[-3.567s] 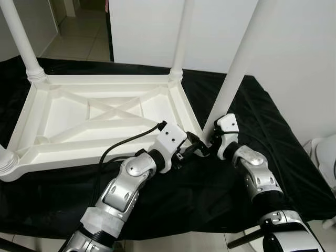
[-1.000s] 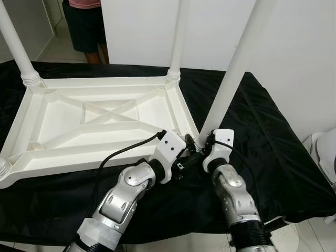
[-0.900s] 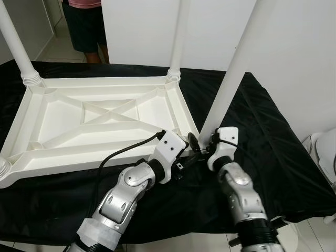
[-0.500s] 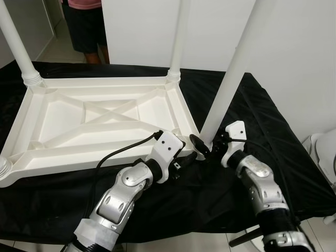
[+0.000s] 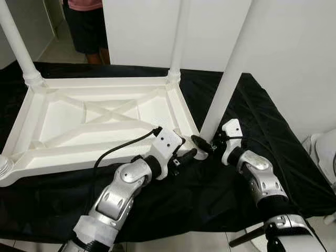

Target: Building children table

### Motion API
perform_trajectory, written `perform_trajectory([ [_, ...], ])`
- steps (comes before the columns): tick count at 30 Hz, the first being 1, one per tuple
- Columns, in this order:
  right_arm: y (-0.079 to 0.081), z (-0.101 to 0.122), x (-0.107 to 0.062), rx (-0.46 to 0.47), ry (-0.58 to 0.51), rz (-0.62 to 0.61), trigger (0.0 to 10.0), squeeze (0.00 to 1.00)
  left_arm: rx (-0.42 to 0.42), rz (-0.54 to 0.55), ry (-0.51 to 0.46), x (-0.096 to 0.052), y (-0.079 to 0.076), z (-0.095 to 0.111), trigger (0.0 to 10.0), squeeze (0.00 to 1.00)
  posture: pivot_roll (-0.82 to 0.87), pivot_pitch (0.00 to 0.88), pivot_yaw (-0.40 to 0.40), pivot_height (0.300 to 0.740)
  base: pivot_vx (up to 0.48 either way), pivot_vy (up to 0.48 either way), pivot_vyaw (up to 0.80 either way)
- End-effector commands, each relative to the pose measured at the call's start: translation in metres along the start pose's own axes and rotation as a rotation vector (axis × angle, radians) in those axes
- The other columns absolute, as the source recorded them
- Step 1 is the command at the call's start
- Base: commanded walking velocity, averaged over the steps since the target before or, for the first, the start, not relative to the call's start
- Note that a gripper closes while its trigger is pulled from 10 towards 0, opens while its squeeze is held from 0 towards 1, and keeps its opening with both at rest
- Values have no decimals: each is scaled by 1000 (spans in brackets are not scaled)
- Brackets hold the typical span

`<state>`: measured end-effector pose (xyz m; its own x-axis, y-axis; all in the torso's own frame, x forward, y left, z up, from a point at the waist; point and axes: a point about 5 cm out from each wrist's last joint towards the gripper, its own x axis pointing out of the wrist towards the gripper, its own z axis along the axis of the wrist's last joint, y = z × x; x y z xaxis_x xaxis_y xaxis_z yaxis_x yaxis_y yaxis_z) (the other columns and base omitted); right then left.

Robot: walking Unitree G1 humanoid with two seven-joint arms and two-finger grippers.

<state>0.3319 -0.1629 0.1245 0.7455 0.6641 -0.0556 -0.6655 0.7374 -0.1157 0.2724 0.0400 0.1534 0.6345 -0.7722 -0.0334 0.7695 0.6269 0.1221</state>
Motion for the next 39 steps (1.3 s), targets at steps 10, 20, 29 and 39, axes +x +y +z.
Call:
perform_trajectory([
  [10,-3,-9,4,27,36,-148,10000,0,-5,-7,4,2,-3,1,10000,0,142,0,-63,740,0,0,0],
  [20,0,-19,3,93,106,-626,10000,0,-18,-18,12,1,-7,-1,10000,0,131,0,-64,740,0,0,0],
  [29,30,-15,6,156,107,-817,10000,0,-26,-26,8,3,-10,-1,10000,0,126,0,-74,740,0,0,0],
  [39,29,-9,8,182,58,-767,10000,1000,-27,-21,8,2,-11,-2,10000,0,138,0,-92,740,0,0,0],
])
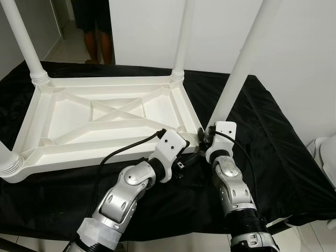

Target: Building children table

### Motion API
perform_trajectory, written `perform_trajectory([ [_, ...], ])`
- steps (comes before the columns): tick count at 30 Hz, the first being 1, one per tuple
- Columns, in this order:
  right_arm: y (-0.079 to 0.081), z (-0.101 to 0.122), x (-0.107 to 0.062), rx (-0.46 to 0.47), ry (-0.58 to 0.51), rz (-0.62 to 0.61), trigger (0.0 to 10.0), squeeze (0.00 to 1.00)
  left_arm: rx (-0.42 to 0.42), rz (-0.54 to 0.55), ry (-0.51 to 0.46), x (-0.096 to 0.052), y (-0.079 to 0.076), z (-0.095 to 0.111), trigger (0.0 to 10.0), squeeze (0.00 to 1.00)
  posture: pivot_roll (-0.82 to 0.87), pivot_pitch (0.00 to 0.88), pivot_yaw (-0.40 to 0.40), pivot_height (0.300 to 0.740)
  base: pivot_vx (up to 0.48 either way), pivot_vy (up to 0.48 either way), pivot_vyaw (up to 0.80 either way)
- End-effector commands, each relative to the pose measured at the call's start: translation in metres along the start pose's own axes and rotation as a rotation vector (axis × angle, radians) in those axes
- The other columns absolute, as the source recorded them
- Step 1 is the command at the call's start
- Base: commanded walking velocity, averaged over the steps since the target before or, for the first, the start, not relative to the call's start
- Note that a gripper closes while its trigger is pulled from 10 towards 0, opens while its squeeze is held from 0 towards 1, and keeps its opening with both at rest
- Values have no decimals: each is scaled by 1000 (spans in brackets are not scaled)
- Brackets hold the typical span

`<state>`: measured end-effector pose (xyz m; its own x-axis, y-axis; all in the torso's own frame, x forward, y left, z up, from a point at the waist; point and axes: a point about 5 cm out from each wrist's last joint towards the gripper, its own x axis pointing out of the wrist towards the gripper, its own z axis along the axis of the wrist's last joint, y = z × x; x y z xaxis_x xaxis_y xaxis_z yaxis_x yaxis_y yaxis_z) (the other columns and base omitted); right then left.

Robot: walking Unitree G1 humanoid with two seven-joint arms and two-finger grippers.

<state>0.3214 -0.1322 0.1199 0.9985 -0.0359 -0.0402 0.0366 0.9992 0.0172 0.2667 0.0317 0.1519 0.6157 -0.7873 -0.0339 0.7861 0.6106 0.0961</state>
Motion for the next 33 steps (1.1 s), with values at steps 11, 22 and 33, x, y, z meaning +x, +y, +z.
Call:
perform_trajectory([
  [11,-19,-1,3,-36,-4,334,10000,0,-7,7,11,-2,-1,-3,10000,0,135,0,-98,740,0,0,0],
  [22,-18,9,14,-164,-36,623,10000,0,-3,2,4,0,-1,-1,10000,0,150,0,-103,740,0,0,0],
  [33,-13,0,23,-252,55,823,0,0,-5,29,7,-4,3,-1,10000,0,172,0,-103,740,0,0,0],
])
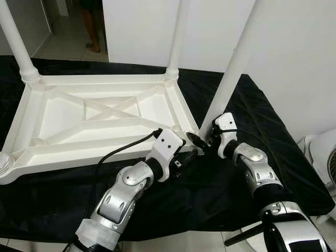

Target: Building children table

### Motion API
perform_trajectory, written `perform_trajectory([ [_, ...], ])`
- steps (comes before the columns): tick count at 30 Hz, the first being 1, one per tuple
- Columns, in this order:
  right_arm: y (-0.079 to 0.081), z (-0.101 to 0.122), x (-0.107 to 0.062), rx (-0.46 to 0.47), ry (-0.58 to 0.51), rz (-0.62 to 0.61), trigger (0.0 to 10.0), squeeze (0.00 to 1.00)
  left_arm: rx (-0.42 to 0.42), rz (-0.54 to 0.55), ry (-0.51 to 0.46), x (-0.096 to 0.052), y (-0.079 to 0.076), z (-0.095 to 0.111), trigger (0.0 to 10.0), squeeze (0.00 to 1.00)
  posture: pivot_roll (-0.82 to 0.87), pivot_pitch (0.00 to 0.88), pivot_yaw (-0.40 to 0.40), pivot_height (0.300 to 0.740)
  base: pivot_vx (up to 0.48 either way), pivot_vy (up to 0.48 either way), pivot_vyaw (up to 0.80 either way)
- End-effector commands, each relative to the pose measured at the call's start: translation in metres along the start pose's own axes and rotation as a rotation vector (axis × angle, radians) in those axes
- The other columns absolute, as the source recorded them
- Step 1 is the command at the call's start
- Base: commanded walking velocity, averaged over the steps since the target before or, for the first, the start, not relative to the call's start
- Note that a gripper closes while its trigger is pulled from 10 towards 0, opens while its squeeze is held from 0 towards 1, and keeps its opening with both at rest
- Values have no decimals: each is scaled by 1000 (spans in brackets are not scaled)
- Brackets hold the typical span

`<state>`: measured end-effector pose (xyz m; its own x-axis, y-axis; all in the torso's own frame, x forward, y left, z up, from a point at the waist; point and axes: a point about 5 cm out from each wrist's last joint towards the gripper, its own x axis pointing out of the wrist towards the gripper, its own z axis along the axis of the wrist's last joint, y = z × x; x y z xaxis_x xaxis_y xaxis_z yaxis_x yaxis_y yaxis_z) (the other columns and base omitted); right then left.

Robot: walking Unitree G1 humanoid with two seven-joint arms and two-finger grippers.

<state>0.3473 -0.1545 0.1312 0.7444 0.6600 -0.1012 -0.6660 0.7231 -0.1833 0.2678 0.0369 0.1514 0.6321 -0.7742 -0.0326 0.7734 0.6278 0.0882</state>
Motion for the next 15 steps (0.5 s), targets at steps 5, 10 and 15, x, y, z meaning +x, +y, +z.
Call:
perform_trajectory([
  [5,13,-15,1,30,46,90,0,0,3,10,6,-1,-1,1,10000,0,168,0,-101,740,0,0,0],
  [10,14,-22,-2,49,52,35,0,0,-2,6,4,0,-3,0,10000,0,152,0,-100,740,0,0,0],
  [15,10,-26,-2,35,73,-139,0,0,-6,3,2,1,-5,0,10000,0,147,0,-103,740,0,0,0],
])
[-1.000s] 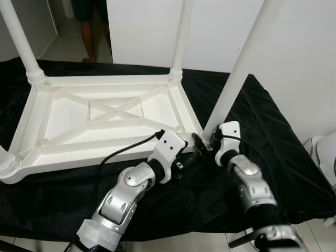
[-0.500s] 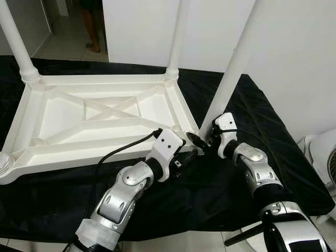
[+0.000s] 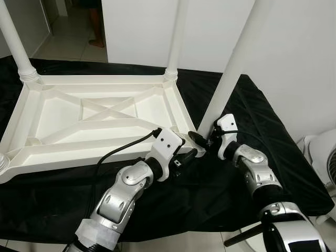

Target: Building children table

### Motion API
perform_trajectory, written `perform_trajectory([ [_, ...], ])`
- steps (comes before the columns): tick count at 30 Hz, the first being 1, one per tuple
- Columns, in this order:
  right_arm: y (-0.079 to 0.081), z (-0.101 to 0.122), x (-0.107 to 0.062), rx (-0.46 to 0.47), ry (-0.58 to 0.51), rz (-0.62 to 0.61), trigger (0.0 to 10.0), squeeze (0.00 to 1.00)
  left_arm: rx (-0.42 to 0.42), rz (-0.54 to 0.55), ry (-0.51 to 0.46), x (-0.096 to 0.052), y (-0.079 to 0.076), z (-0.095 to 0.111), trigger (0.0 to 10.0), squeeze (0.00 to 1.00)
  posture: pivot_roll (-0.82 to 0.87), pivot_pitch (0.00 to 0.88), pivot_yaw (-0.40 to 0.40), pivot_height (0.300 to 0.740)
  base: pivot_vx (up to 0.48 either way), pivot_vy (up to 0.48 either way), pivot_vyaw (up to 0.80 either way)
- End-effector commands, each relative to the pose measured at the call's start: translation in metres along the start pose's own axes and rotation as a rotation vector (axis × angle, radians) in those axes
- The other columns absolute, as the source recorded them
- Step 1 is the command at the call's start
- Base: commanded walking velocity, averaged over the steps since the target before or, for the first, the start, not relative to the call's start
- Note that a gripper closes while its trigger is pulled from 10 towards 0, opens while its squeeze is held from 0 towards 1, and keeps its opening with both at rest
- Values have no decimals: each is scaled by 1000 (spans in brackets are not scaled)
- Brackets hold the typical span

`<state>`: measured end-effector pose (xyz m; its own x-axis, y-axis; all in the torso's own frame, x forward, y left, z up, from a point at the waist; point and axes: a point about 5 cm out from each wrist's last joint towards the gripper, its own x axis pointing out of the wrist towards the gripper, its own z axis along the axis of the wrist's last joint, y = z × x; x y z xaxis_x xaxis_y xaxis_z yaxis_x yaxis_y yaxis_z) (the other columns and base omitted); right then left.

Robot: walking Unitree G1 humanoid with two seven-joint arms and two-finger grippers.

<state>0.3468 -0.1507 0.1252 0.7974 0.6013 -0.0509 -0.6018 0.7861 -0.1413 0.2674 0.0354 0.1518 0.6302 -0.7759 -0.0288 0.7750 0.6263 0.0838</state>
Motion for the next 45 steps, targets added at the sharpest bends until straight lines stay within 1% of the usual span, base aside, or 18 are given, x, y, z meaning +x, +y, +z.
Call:
perform_trajectory([
  [1,5,-21,-6,-20,107,-56,0,0,-1,6,6,0,-3,0,10000,0,147,0,-103,740,0,0,0],
  [4,6,-20,-5,-4,95,-102,0,0,-4,6,6,0,-4,0,10000,0,142,0,-104,740,0,0,0],
  [9,22,-17,-9,90,51,-382,0,0,-11,7,5,0,-5,-1,10000,0,133,0,-110,740,0,0,0],
  [11,28,-16,-10,111,43,-433,0,0,-11,8,5,0,-4,-1,10000,0,128,0,-111,740,0,0,0],
  [14,35,-14,-10,127,33,-476,0,0,-11,7,4,0,-4,-1,10000,0,124,0,-110,740,0,0,0],
  [16,51,-7,-6,154,4,-504,0,0,-10,8,2,1,-3,0,10000,0,121,0,-108,740,0,0,0],
  [21,55,-3,-5,168,-15,-503,0,0,-9,8,-1,2,-2,1,10000,0,116,0,-104,740,0,0,0],
  [22,52,-3,-5,174,-17,-510,9922,0,-8,6,-2,2,-2,1,10000,0,117,0,-102,740,0,0,0],
  [24,50,-2,-6,174,-20,-514,10000,0,-7,4,-3,2,-2,2,10000,0,118,0,-102,740,0,0,0],
  [25,48,1,-7,183,-39,-516,10000,1000,-5,4,-3,2,-1,2,10000,0,118,0,-97,740,0,0,0],
  [32,44,13,-9,201,-82,-512,10000,1000,-4,6,-6,2,0,4,10000,0,120,0,-92,740,0,0,0],
  [34,42,15,-9,199,-90,-477,10000,1000,-3,5,-6,2,0,4,10000,0,120,0,-87,740,0,0,0],
  [35,38,17,-9,184,-98,-397,10000,1000,-4,4,-6,2,0,4,10000,0,121,0,-85,740,0,0,0],
  [38,38,17,-9,184,-98,-397,10000,1000,-4,4,-6,2,0,4,10000,0,121,0,-85,740,0,0,0],
  [39,35,19,-9,162,-104,-306,10000,0,-4,2,-5,1,-1,4,10000,0,123,0,-85,740,0,0,0],
  [40,35,19,-9,162,-104,-306,10000,0,-4,2,-5,1,-1,4,10000,0,123,0,-85,740,0,0,0],
  [41,30,17,-11,105,-82,-121,10000,0,-4,1,-5,0,0,5,10000,0,128,0,-87,740,0,0,0],
  [45,24,13,-13,52,-59,-12,10000,0,-4,7,-6,0,1,5,10000,0,136,0,-85,740,0,0,0],
])
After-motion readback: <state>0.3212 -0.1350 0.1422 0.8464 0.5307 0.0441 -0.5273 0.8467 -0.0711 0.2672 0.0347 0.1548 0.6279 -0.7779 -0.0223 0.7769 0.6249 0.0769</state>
